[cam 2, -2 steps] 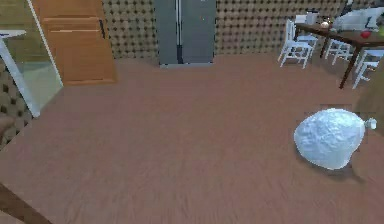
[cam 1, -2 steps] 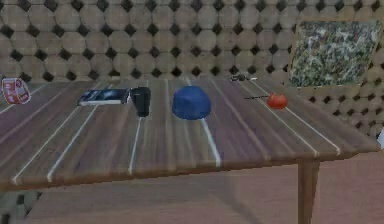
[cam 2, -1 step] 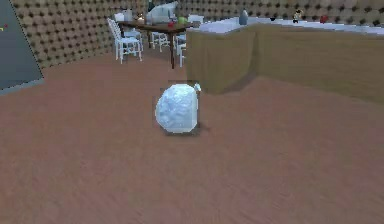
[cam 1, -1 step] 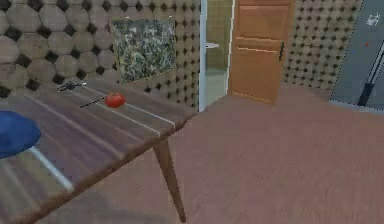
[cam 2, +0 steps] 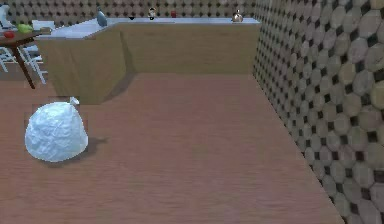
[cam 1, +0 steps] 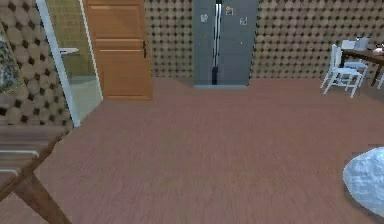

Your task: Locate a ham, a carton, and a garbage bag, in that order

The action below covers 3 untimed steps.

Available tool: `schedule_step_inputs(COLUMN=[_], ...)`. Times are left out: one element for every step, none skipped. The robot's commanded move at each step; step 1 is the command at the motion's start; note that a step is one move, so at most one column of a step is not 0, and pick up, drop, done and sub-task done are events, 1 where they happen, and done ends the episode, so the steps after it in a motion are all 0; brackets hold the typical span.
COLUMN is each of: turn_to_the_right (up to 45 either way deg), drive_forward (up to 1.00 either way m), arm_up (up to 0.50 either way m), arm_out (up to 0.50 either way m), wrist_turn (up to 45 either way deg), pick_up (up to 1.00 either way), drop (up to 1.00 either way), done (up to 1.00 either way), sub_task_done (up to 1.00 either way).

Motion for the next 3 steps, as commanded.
schedule_step_inputs(turn_to_the_right=[0.0, 12.0, 0.0], drive_forward=[1.00, 0.00, 0.10], arm_up=[0.00, 0.00, 0.00], arm_out=[0.00, 0.00, 0.00], wrist_turn=[0.0, 0.0, 0.0], pick_up=[0.00, 0.00, 0.00], drop=[0.00, 0.00, 0.00], done=[0.00, 0.00, 0.00], sub_task_done=[0.00, 0.00, 0.00])
